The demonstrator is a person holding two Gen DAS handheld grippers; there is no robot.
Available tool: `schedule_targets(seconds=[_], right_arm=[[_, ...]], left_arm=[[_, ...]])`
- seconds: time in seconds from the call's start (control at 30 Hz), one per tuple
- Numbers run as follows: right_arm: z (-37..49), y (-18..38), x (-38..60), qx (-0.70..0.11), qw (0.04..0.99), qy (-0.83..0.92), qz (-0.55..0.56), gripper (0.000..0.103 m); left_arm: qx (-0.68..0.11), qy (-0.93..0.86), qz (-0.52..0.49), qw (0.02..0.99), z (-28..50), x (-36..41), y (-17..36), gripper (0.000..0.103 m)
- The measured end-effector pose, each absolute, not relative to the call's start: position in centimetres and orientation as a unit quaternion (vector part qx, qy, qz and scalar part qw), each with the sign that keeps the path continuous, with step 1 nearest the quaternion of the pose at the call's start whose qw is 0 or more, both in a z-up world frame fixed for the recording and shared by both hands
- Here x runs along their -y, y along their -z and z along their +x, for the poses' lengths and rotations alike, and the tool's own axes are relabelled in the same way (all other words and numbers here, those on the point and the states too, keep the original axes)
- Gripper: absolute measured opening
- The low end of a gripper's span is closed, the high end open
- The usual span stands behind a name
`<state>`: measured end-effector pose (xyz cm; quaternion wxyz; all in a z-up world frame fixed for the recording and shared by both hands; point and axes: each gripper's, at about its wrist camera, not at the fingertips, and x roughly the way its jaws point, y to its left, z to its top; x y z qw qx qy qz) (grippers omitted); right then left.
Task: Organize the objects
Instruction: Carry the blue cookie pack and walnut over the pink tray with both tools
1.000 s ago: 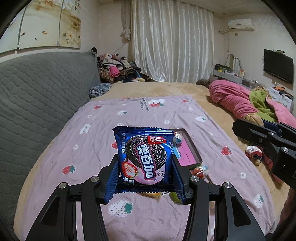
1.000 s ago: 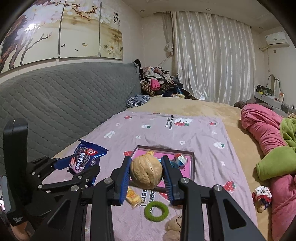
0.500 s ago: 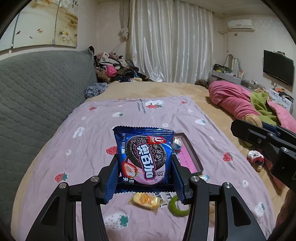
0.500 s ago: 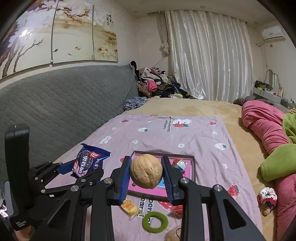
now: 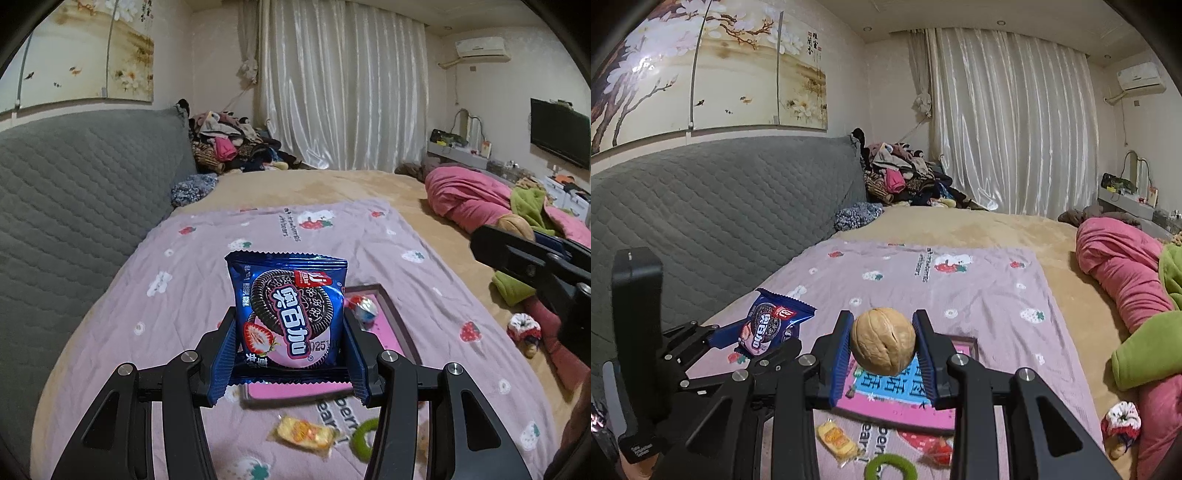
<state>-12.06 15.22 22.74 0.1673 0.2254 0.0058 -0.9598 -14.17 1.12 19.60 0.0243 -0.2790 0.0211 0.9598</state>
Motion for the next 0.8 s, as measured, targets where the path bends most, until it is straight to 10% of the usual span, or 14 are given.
schedule_targets(seconds=[0.8], right_arm=[[-20.4,-13.8,-14.2,-0.006,0.133,0.964,0.232,0.033]], left_arm=[[0.0,-0.953,-0.302,0.013,-23.6,0.6,-9.6,0.054]])
